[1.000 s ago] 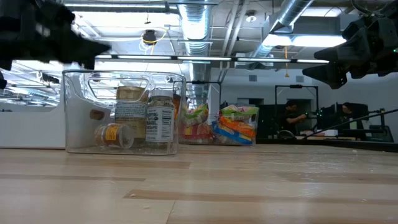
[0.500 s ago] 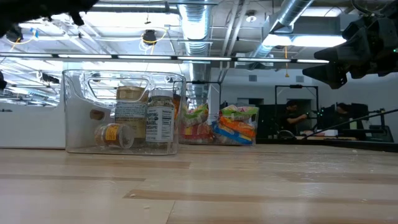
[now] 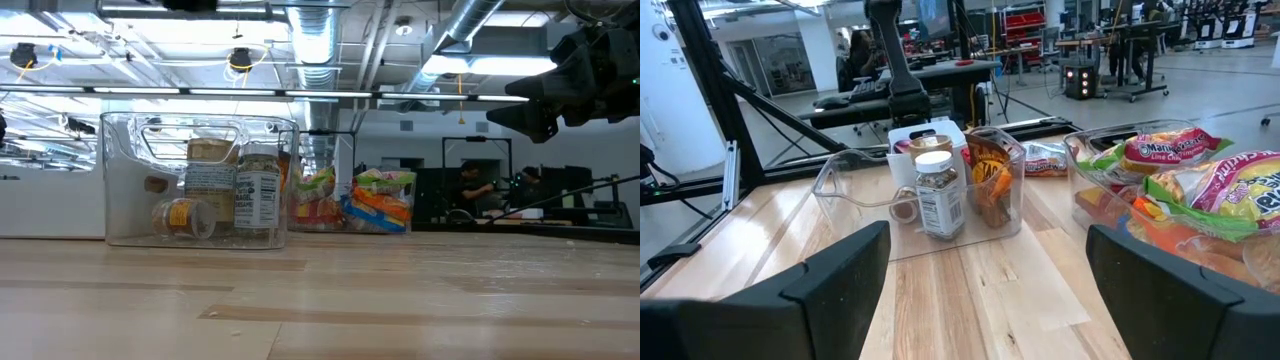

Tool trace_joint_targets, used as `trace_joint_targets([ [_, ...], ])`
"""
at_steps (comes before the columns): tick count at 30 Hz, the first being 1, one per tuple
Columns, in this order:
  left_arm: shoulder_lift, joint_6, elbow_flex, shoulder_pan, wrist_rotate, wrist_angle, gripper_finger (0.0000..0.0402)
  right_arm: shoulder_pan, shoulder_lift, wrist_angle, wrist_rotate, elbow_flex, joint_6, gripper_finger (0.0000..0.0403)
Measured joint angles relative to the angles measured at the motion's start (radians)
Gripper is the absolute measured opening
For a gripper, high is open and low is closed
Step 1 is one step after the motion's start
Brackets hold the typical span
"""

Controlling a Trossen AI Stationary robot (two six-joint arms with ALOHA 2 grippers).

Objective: Pick & Place Food Item
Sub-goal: Put the red noodle pack into the top transparent bin

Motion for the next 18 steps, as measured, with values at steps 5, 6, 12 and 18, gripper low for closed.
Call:
trace_joint_targets([
  [5, 0.172, -0.009, 0.173, 0.089, -0.235, -0.286, 0.0044, 0.000, 0.000, 0.000, 0.000, 0.000, 0.000, 0.0331],
  [6, 0.201, -0.036, 0.208, 0.113, -0.247, -0.368, 0.0059, 0.000, 0.000, 0.000, 0.000, 0.000, 0.000, 0.0331],
  [12, 0.291, -0.476, 0.381, 0.282, -0.069, -1.002, 0.0183, 0.000, 0.000, 0.000, 0.000, 0.000, 0.000, 0.0331],
  [18, 0.305, -0.644, 0.388, 0.511, 0.496, -1.233, 0.0248, 0.000, 0.000, 0.000, 0.000, 0.000, 0.000, 0.0331],
])
